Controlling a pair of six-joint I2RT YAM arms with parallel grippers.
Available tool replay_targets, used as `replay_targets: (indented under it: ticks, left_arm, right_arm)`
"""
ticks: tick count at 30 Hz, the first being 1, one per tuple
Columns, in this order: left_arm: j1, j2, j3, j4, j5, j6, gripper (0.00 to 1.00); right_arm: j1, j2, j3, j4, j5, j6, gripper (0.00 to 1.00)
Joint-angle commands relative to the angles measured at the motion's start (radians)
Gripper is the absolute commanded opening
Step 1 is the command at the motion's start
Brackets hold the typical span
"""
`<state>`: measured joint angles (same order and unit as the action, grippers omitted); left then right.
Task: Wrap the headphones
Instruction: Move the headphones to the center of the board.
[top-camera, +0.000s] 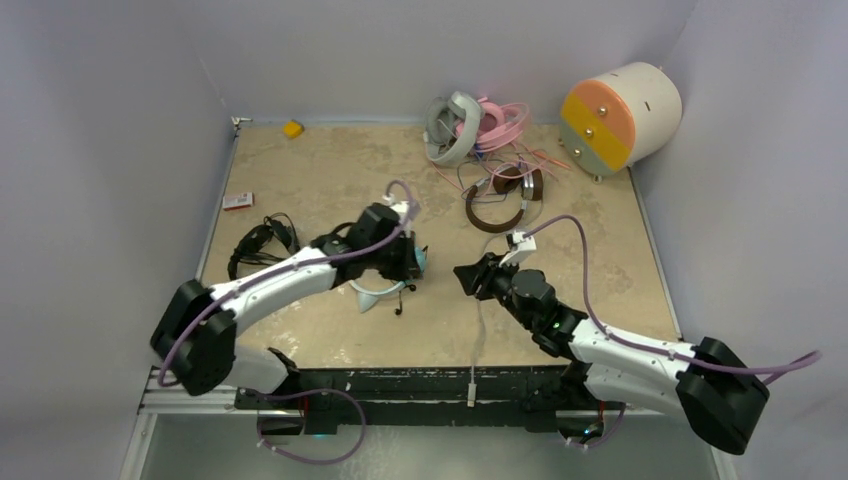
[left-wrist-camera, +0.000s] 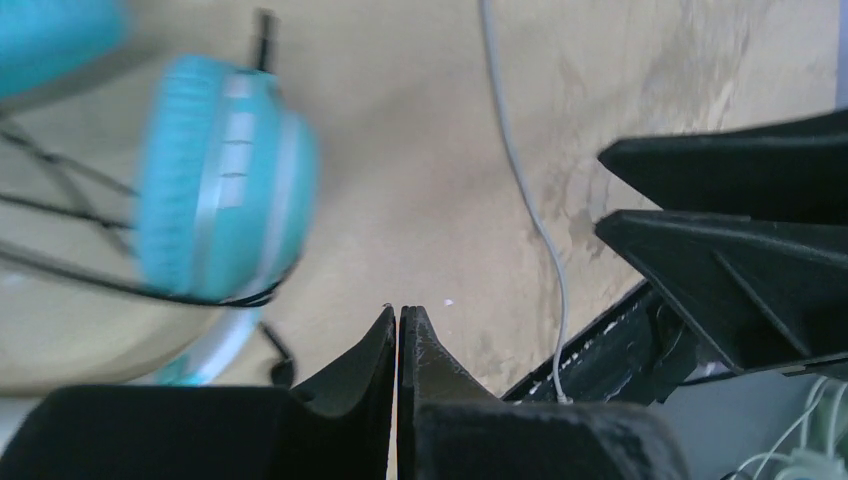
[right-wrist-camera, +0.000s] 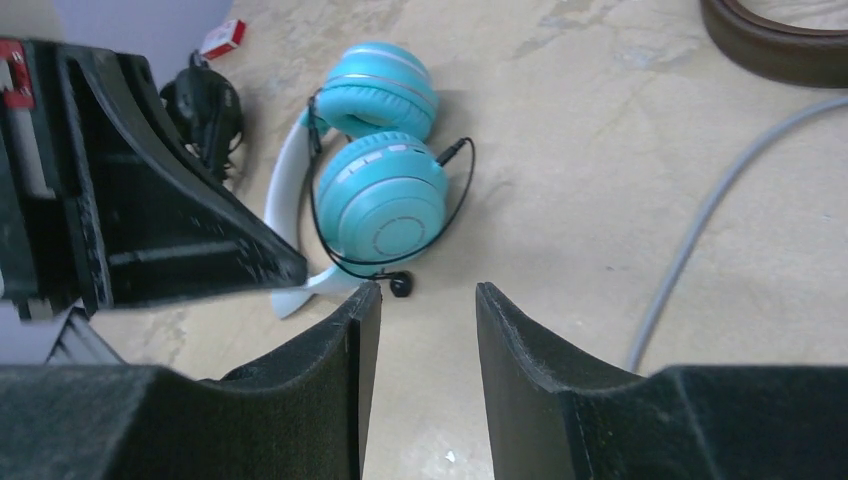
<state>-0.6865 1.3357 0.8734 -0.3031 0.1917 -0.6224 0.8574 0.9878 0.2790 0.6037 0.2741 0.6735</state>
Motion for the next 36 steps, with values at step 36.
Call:
replay_targets:
  ticks: [36]
  left_arm:
    - [0.468, 0.138, -0.138, 0.410, 0.126, -0.092, 0.00]
  right_arm:
    - [0.004, -0.086, 0.088, -0.260, 0.089, -0.076, 0.47]
